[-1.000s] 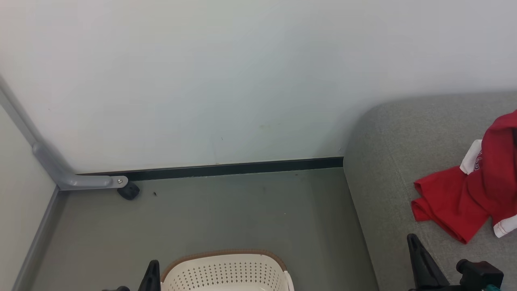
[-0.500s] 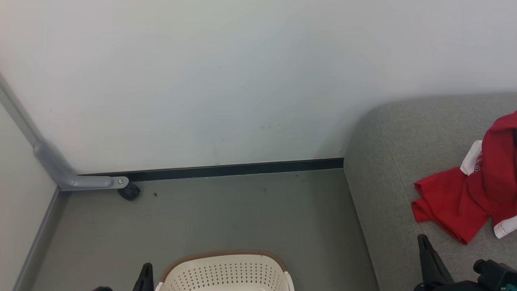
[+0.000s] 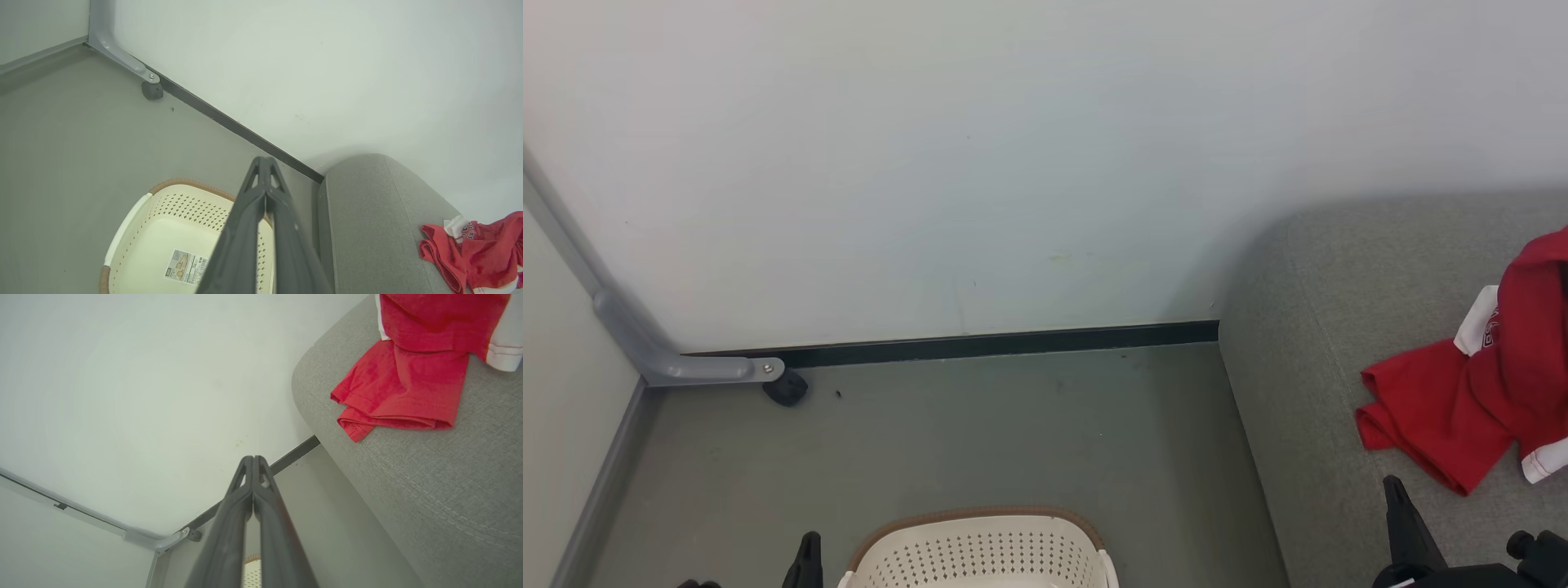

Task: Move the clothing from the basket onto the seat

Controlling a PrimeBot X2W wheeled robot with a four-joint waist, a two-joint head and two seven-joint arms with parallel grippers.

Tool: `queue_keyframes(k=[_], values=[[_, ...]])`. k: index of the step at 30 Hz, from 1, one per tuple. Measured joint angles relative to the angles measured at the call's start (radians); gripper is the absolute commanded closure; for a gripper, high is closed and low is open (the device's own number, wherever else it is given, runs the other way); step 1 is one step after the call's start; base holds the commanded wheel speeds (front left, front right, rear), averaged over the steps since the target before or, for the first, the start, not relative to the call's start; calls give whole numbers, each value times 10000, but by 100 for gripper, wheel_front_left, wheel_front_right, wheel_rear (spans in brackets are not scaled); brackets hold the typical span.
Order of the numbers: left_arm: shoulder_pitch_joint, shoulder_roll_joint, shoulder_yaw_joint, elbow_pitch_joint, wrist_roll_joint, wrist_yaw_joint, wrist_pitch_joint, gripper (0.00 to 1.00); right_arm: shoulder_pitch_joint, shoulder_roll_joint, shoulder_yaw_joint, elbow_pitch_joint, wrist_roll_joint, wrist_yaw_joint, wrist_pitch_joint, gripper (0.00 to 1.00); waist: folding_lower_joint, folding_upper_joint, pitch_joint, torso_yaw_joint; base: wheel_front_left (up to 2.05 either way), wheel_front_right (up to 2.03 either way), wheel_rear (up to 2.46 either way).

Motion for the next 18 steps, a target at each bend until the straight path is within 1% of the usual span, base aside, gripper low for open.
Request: queue_keyframes(k=[12, 15, 18], values=[[-157, -56, 385, 46, -1613, -261, 376, 100, -4, 161, -418, -4, 1618, 44, 437, 100, 0, 0, -22, 16, 0, 0, 0], [-162, -77, 472, 56, -1919, -351, 481, 100, -5, 207, -535, -8, 2021, 117, 529, 100, 0, 0, -27, 20, 0, 0, 0], [-167, -81, 602, 71, -2364, -360, 575, 100, -5, 245, -633, -10, 2391, 119, 625, 100, 0, 0, -32, 25, 0, 0, 0]])
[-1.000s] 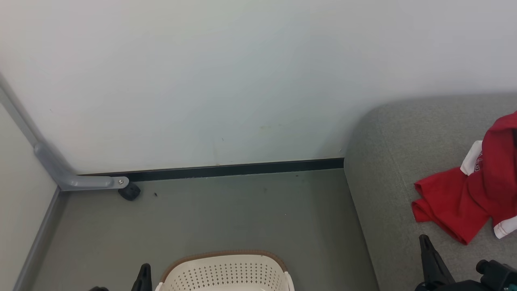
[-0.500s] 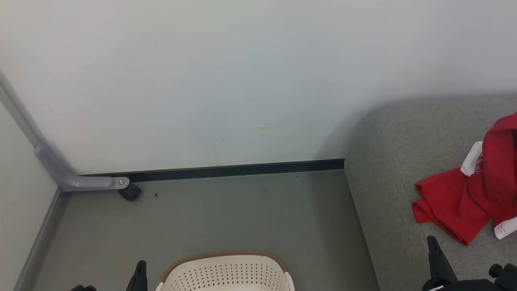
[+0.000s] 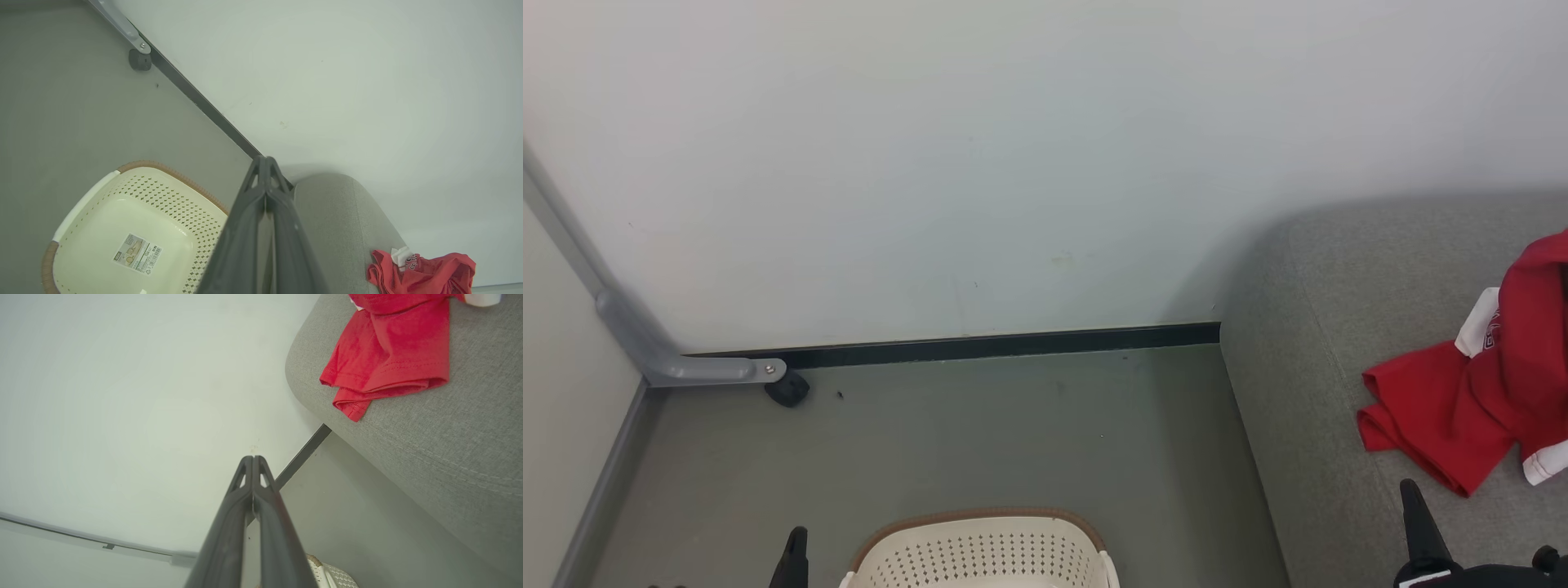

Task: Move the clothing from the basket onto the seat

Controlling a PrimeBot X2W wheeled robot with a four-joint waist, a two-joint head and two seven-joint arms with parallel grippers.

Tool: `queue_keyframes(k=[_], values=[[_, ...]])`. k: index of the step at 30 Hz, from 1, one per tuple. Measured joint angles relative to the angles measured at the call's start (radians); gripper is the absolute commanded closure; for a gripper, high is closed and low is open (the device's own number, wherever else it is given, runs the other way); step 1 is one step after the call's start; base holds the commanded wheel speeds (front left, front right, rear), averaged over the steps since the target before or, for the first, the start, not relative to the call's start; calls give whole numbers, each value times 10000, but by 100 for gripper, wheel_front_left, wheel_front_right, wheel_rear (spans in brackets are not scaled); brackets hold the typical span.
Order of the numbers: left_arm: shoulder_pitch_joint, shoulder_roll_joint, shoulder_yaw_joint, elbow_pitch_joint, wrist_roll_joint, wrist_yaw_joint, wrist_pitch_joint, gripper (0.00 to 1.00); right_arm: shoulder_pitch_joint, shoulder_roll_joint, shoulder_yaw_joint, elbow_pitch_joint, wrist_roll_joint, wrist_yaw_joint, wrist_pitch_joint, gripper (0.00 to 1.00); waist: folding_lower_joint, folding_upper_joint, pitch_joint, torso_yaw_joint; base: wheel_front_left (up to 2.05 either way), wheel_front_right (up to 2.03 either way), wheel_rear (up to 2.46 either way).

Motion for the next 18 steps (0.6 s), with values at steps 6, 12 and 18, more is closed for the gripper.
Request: queue_keyframes(k=[6, 12, 18], values=[[-91, -19, 159, 36, -719, -203, 169, 100, -1, 65, -215, -10, 825, 27, 217, 100, 0, -1, -10, 8, 0, 0, 0], [-198, -36, 353, 44, -1361, -349, 337, 100, -3, 161, -378, -13, 1498, 86, 384, 100, 0, 0, -20, 15, 0, 0, 0], [-209, -65, 560, 75, -2324, -523, 541, 100, -3, 224, -625, -15, 2420, 128, 606, 100, 0, 0, -32, 24, 0, 0, 0]])
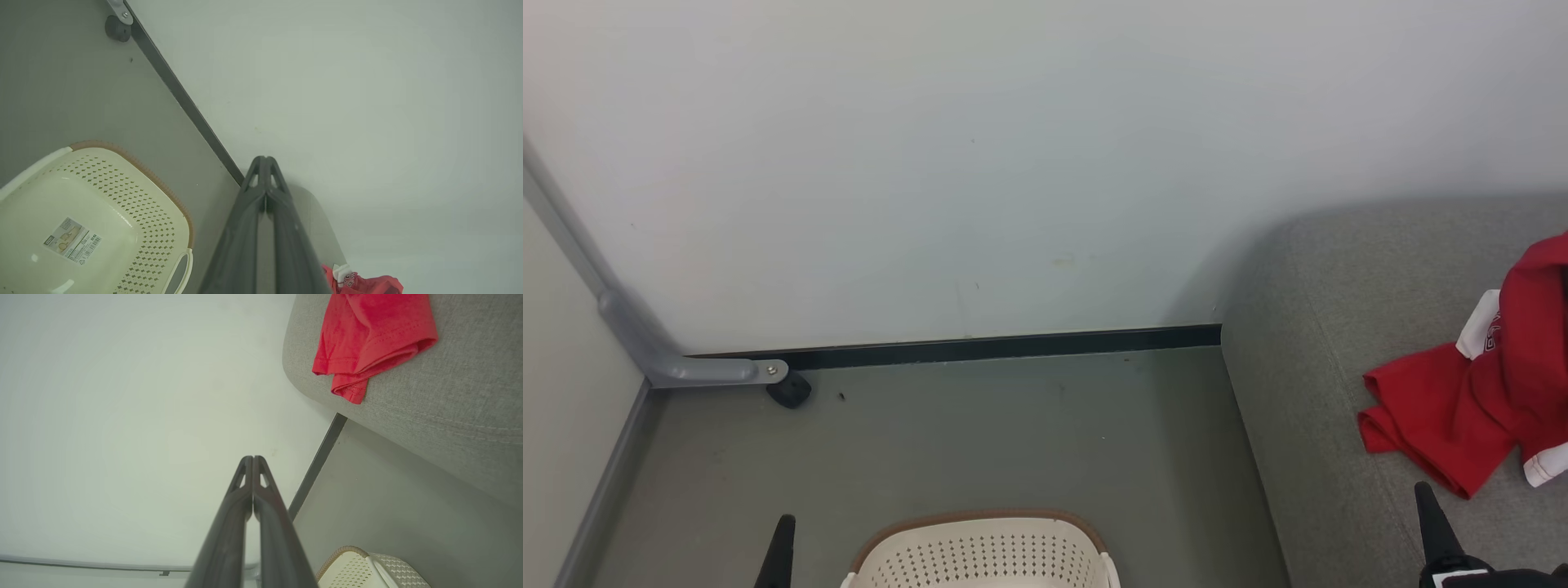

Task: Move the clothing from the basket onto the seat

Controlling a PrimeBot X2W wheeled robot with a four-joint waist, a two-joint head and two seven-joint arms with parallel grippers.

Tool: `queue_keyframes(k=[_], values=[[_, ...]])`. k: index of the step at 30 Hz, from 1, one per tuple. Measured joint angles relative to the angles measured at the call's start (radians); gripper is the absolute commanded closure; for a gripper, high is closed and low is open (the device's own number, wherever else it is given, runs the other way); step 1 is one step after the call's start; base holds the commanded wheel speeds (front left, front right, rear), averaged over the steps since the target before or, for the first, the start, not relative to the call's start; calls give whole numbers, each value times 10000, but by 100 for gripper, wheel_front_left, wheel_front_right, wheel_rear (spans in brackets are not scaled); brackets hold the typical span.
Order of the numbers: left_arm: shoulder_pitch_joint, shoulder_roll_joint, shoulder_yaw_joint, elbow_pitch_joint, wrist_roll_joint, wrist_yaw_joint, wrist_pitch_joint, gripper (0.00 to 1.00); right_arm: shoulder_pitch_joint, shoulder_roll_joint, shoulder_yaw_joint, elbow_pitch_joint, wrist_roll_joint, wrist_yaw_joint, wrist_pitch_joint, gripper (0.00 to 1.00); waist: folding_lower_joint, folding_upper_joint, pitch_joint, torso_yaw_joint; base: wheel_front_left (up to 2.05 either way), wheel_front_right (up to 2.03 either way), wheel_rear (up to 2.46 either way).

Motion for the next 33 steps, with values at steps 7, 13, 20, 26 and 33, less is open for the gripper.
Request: queue_keyframes(k=[7, 13, 20, 26, 33], values=[[-149, -25, 219, 33, -844, -178, 186, 100, -1, 107, -245, -8, 940, 44, 257, 100, 0, 0, -12, 9, 0, 0, 0], [-191, -56, 437, 58, -1584, -351, 382, 100, -1, 184, -443, -17, 1753, 63, 437, 100, 0, 0, -23, 18, 0, 0, 0], [-233, -127, 656, 107, -2552, -525, 593, 100, -3, 284, -686, -25, 2638, 132, 683, 100, 0, 0, -36, 27, 0, 0, 0], [-378, -148, 761, 140, -2961, -602, 679, 100, -4, 318, -798, -29, 3057, 134, 775, 100, 0, 0, -41, 30, 0, 0, 0], [-378, -165, 761, 144, -2987, -602, 679, 100, -4, 322, -802, -31, 3057, 134, 775, 100, 0, 0, -41, 30, 0, 0, 0]])
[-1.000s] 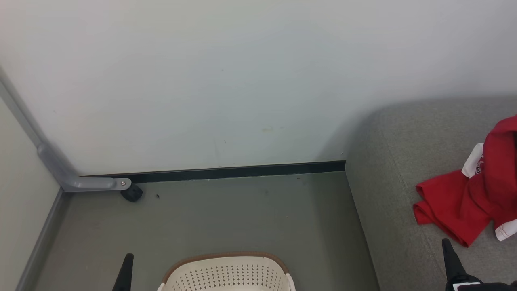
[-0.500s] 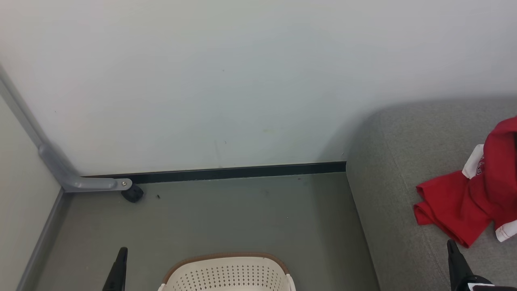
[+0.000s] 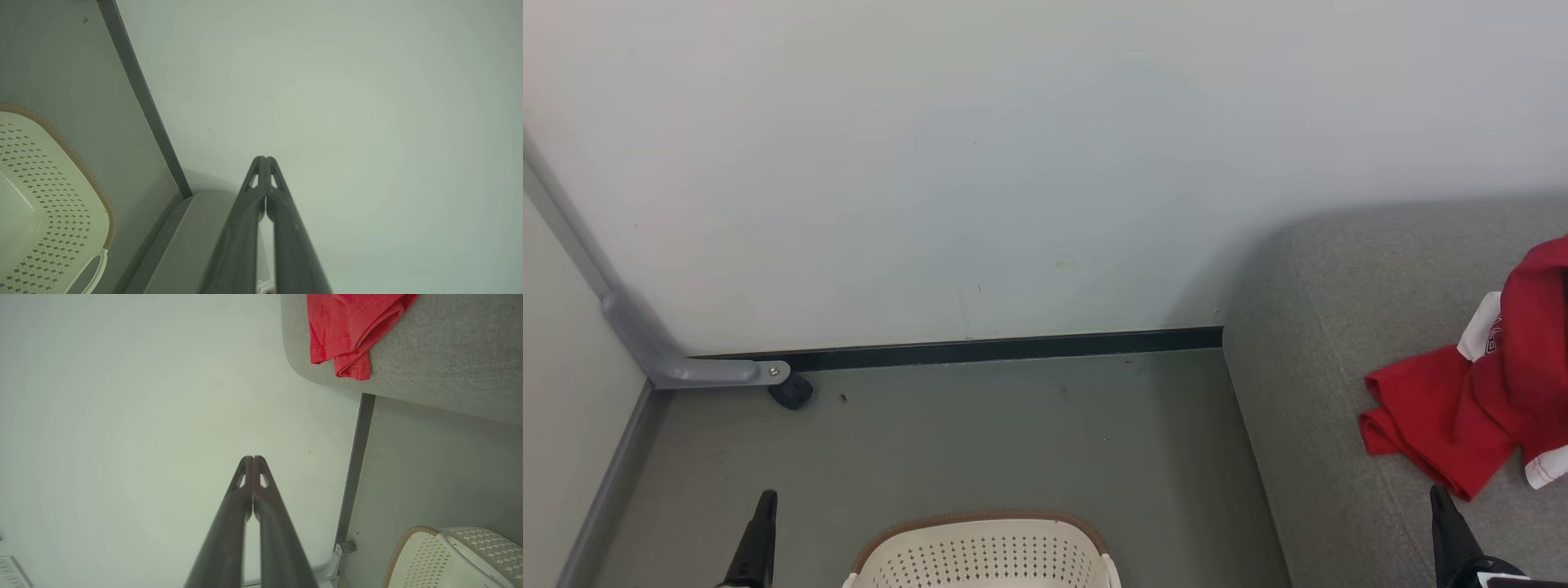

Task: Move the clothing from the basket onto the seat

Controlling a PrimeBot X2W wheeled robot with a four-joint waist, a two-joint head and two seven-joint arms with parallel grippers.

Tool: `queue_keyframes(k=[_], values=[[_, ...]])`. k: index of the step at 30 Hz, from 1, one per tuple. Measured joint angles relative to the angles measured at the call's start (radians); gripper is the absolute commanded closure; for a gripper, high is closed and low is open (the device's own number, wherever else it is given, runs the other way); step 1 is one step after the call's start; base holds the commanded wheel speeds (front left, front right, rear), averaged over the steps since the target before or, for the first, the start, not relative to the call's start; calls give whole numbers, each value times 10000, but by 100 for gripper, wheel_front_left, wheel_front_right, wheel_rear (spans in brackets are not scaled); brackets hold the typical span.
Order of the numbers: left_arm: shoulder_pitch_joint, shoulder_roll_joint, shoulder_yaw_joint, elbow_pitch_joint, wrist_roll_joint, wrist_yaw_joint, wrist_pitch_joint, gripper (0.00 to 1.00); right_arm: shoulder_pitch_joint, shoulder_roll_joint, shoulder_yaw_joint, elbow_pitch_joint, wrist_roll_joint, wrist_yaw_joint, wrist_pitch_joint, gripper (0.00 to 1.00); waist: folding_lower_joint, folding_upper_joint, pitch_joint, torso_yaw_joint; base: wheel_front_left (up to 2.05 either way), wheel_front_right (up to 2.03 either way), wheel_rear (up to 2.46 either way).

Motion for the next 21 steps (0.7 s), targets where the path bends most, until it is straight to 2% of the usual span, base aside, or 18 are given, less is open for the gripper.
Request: queue_keyframes(k=[21], values=[[0, -4, 0, 0, -2, 0, 0, 100, 0, 2, 2, -4, 0, 0, 0, 100, 0, 0, 1, 0, 0, 0, 0]])
